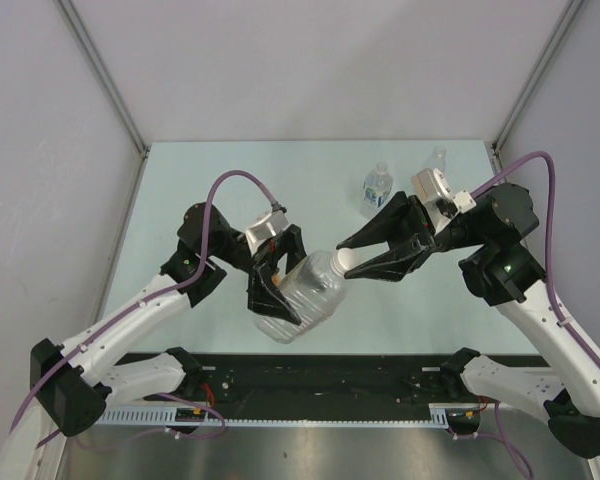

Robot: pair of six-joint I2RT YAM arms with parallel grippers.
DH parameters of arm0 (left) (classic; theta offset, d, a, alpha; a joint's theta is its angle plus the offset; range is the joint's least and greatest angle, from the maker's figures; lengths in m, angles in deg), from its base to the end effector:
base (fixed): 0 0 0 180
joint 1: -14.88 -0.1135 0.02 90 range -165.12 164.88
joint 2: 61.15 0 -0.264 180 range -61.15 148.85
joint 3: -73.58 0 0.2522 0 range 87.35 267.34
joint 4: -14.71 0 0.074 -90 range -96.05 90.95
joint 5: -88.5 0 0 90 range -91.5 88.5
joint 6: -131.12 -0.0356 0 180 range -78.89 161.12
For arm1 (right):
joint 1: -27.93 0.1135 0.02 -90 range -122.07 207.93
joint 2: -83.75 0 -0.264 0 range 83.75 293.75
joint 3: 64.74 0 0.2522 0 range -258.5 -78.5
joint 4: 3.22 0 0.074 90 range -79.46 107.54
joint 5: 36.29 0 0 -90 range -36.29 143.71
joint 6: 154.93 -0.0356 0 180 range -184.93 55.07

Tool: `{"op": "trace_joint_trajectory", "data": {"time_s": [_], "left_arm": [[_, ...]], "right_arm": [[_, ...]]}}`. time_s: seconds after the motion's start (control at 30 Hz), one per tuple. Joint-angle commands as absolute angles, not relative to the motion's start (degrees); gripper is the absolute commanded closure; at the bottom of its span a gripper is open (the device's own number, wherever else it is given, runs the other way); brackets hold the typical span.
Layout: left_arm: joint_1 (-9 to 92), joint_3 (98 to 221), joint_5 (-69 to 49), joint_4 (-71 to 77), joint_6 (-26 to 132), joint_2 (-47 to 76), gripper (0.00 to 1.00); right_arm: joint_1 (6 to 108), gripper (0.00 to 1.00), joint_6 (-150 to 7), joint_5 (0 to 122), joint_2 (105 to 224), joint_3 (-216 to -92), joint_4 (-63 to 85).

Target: Unscrew the bottle caps

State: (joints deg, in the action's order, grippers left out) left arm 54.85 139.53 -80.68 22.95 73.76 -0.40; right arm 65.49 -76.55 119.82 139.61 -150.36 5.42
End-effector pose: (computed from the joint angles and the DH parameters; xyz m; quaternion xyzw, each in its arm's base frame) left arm 0.1466 -0.1685 0.3854 0.5298 0.4445 -0.6763 0.2537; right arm 0.1175 0.1314 0.4890 -0.5447 0.3610 0.5681 0.5002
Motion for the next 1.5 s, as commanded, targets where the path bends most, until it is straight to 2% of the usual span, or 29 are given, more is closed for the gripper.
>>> {"op": "trace_joint_trajectory", "data": {"time_s": [0.0,0.07,0.1,0.17,0.2,0.27,0.4,0.5,0.7,0.8,1.03,1.13,1.17,1.37,1.47], "left_arm": [[54.4,142.0,-80.0,35.1,74.4,-2.4,1.0],[54.4,142.3,-79.2,32.9,72.9,-2.9,1.0],[54.4,142.7,-77.7,28.1,69.0,-3.8,1.0],[54.4,143.3,-76.6,23.3,65.2,-4.2,1.0],[54.5,143.5,-76.2,22.2,64.4,-4.2,1.0],[54.5,143.7,-75.9,20.6,63.2,-4.3,1.0],[54.5,143.7,-75.3,19.7,62.3,-4.2,1.0],[54.4,143.8,-74.3,18.3,61.0,-4.2,1.0],[54.4,144.7,-70.7,12.5,56.3,-4.4,1.0],[54.4,145.4,-65.4,8.1,52.6,-5.3,1.0],[54.5,142.6,-35.1,5.6,48.2,-9.8,1.0],[55.9,141.8,-26.6,4.5,46.6,-10.7,1.0],[56.9,141.8,-19.1,3.9,45.6,-10.9,1.0],[69.6,139.7,8.2,3.2,34.9,-11.7,1.0],[73.5,139.6,15.6,3.0,32.6,-10.4,1.0]], "right_arm": [[65.8,1.0,-76.2,129.0,140.8,-149.6,12.1],[65.8,1.0,-76.2,128.2,140.9,-149.6,12.5],[65.7,0.9,-76.5,126.3,140.6,-149.6,12.9],[65.5,0.79,-76.5,124.9,140.4,-149.6,13.8],[65.4,0.68,-76.4,124.6,140.4,-149.6,14.1],[65.3,0.61,-76.4,123.1,140.3,-149.6,14.8],[64.8,0.37,-76.4,121.9,139.7,-149.6,15.1],[64.4,0.24,-77.1,120.5,139.2,-149.6,14.9],[63.2,0.1,-80.1,115.3,138.2,-149.6,12.5],[61.6,0.08,-81.7,108.7,136.7,-149.6,12.4],[59.7,0.08,-82.5,85.5,132.9,-149.6,15.3],[59.7,0.1,-86.6,77.7,132.8,-149.6,14.5],[59.7,0.11,-88.0,75.4,132.9,-149.6,14.5],[61.2,0.12,-97.4,66.0,134.6,-149.6,14.1],[65.0,0.12,-97.9,60.0,135.6,-149.6,14.8]]}}
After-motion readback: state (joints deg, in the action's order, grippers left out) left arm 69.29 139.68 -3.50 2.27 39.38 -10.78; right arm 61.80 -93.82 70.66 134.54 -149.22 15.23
